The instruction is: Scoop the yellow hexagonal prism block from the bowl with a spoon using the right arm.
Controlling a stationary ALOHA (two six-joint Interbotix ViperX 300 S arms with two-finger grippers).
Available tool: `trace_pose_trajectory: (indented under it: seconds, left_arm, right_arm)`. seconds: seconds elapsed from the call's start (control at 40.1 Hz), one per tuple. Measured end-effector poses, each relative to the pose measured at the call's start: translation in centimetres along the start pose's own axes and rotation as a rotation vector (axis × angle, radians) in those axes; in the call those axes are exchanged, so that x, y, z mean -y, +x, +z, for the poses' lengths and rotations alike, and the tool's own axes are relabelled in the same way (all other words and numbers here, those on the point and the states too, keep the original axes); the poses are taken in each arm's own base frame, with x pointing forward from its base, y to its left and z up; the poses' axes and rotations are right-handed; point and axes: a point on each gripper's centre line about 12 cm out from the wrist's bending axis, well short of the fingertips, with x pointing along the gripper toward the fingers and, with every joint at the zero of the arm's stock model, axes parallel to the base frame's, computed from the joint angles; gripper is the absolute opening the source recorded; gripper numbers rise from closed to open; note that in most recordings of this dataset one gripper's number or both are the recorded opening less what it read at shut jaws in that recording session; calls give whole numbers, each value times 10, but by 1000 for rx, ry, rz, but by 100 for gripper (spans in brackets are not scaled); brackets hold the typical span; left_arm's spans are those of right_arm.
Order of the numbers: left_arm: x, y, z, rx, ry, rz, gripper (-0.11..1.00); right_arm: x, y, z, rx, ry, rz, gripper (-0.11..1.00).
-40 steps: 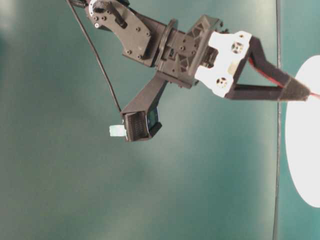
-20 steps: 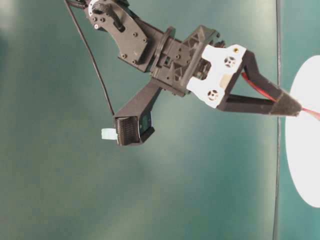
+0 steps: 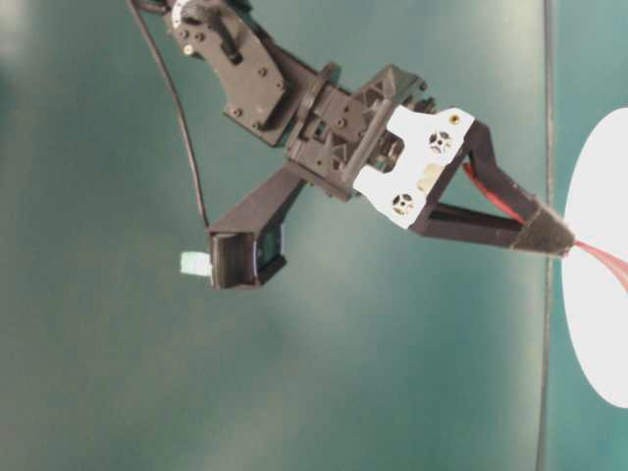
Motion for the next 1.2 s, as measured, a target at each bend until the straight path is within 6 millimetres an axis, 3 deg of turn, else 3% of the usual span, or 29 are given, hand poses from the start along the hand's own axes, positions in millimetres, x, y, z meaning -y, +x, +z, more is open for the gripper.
trace_pose_trajectory:
  seconds: [0.199, 0.473, 0.623, 0.897, 1.196]
  left_arm:
    - [0, 0, 0, 2, 0, 0, 0]
    - [0, 0, 0, 0, -3, 0, 0]
    - [0, 0, 0, -2, -2, 1, 0]
    - [0, 0, 0, -2, -2, 0, 0]
    - [0, 0, 0, 3, -3, 0, 0]
  right_arm:
    - [-1, -7, 9, 27, -19, -3, 25]
    - [-7, -52, 21, 65, -48, 3, 25]
    - [-9, -70, 15, 26, -53, 3, 25]
    - [-5, -77, -9, -70, -54, -6, 25]
    - [0, -69, -28, -114, -46, -16, 25]
